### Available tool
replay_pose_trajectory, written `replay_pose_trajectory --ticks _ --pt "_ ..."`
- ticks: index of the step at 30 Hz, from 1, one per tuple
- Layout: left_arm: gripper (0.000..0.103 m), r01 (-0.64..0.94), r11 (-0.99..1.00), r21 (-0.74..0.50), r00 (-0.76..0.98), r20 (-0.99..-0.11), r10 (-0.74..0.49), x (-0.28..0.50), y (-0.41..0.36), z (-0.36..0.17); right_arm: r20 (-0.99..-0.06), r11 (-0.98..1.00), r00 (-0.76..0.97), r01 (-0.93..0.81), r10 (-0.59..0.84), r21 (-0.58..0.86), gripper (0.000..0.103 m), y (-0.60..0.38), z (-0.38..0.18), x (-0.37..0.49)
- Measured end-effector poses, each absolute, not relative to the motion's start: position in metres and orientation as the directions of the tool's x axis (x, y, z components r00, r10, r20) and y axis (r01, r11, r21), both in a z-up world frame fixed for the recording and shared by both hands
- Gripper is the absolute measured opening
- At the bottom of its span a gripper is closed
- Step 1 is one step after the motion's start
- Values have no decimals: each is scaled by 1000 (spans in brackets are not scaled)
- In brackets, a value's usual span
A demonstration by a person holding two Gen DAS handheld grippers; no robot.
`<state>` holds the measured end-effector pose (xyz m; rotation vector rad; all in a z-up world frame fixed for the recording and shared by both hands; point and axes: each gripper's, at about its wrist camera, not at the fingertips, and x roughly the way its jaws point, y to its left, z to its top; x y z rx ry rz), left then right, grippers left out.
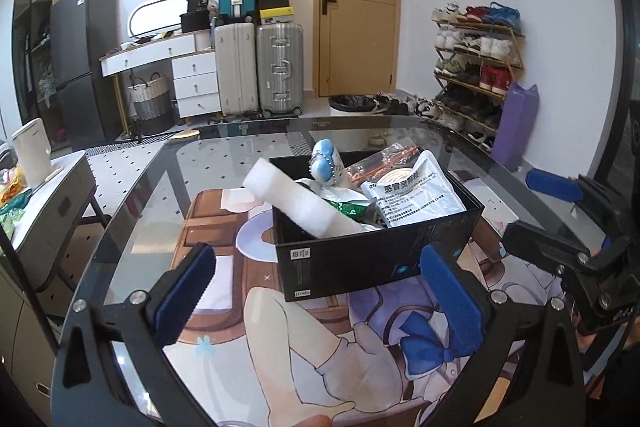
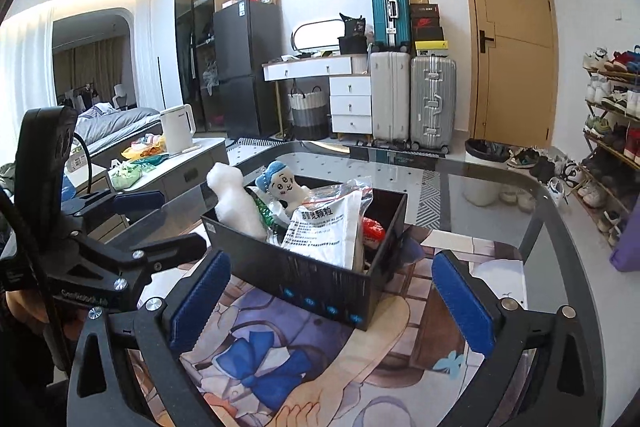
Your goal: Organize soft objects
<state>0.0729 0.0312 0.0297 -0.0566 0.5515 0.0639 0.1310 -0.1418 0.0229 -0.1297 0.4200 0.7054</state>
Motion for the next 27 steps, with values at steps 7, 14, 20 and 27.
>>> replay_pose_trajectory --ticks 7,14,20,27 --pt "103 -134 990 -35 862 -498 98 70 34 25 -375 757 693 -652 616 41 102 -146 19 125" --pt "103 -149 987 -54 875 -473 106 68 36 23 -349 762 705 -647 617 39 102 -147 16 122" --pt "103 -146 988 -52 880 -464 106 66 35 20 -344 760 707 -650 618 30 102 -146 16 119" --pt "103 -137 989 -49 886 -453 100 66 33 19 -339 758 707 -652 621 28 102 -144 16 119"
